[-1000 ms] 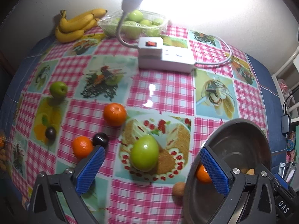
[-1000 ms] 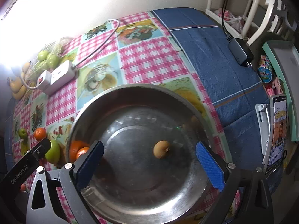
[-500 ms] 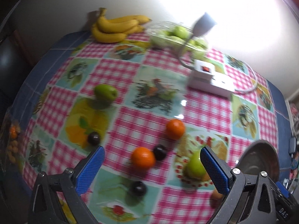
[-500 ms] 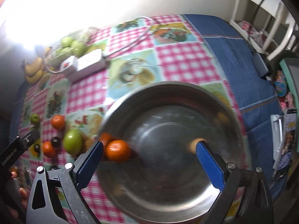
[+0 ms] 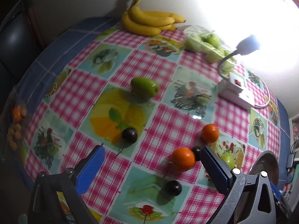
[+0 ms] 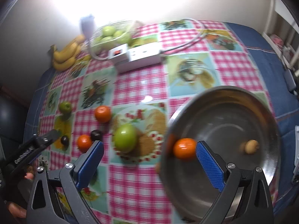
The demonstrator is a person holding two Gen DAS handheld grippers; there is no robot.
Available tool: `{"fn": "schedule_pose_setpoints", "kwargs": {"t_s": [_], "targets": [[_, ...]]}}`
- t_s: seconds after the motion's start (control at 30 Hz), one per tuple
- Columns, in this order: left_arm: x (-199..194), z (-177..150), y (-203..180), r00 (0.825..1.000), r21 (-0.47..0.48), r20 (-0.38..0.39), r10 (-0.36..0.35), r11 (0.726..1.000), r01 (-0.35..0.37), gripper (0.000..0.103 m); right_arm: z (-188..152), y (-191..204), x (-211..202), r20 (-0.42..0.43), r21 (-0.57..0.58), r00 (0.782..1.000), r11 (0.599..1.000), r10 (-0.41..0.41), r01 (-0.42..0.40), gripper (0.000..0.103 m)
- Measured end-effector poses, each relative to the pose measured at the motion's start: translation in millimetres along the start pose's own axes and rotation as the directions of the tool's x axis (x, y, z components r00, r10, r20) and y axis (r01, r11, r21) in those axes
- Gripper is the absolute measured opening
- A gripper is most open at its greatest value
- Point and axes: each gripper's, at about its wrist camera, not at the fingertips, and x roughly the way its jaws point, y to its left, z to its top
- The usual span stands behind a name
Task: Organize fruits
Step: 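Move both grippers back toward the green apple and the dark plum, then grasp the green apple with the right gripper while the left gripper grasps a dark plum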
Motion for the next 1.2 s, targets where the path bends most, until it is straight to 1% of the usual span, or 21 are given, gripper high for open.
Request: {"fn": "schedule_pose_setpoints", "kwargs": {"t_s": [0.07,0.2,0.33,0.47,0.53,0.57,0.6,0.67,0.73,0.8,0.9,1.0,1.13,1.2], "targets": [[2.9,-1.1,5.6,1.000,-0.017,-0.012,-0.018,1.000,0.017,0.103,-1.4,12.5,5.7,-0.010,-0.022,1.000,1.000,0.014,-0.015,0.099],[8.3,0.3,13.7,0.999,-0.025,-0.021,-0.024,0.999,0.023,0.102,-3.6,34.4,18.5,-0.032,-0.068,0.999,0.998,0.014,-0.016,0.099],[15.4,4.6,29.8,0.998,-0.067,-0.037,-0.045,0.997,0.043,0.102,-6.9,45.6,32.1,-0.061,-0.082,0.998,0.997,0.008,-0.013,0.094],[19.3,14.3,45.6,0.998,-0.097,-0.039,-0.046,0.994,0.042,0.101,-8.4,52.0,43.7,-0.084,-0.083,0.996,0.997,-0.003,-0.004,0.093],[21.2,18.6,51.8,0.998,-0.106,-0.040,-0.042,0.994,0.038,0.098,-7.4,51.5,47.5,-0.085,-0.070,0.996,0.998,-0.005,-0.001,0.088],[22.7,21.0,54.8,0.999,-0.108,-0.040,-0.034,0.994,0.030,0.097,-6.3,50.7,49.0,-0.083,-0.063,0.996,0.998,-0.010,0.004,0.081],[24.1,23.0,57.4,0.999,-0.110,-0.042,-0.029,0.994,0.024,0.096,-5.5,49.5,50.5,-0.084,-0.057,0.996,0.998,-0.013,0.009,0.078],[27.3,26.1,62.7,0.998,-0.118,-0.049,-0.035,0.993,0.029,0.094,-4.0,47.1,53.5,-0.084,-0.039,0.996,0.999,-0.013,0.010,0.077],[31.4,27.9,64.8,0.997,-0.120,-0.059,-0.039,0.992,0.031,0.089,-2.7,44.4,57.6,-0.086,-0.023,0.996,1.000,-0.012,0.010,0.074],[37.5,28.6,64.0,0.996,-0.114,-0.077,-0.040,0.993,0.031,0.085,-1.7,42.3,60.5,-0.091,-0.013,0.996,1.000,-0.011,0.009,0.066],[46.8,28.4,60.6,0.994,-0.104,-0.095,-0.045,0.994,0.036,0.080,-1.1,38.4,64.0,-0.095,0.004,0.995,1.000,-0.018,0.018,0.060],[56.4,28.2,55.8,0.994,-0.084,-0.108,-0.034,0.996,0.025,0.072,0.3,37.4,67.3,-0.097,0.006,0.995,1.000,-0.026,0.027,0.058],[66.5,27.7,53.4,0.991,-0.077,-0.132,-0.038,0.997,0.028,0.062,0.6,33.6,70.8,-0.109,0.017,0.994,1.000,-0.020,0.022,0.055],[69.7,28.2,53.6,0.990,-0.075,-0.138,-0.035,0.997,0.025,0.058,0.8,32.8,74.3,-0.119,0.021,0.993,0.999,-0.022,0.025,0.054]]}}
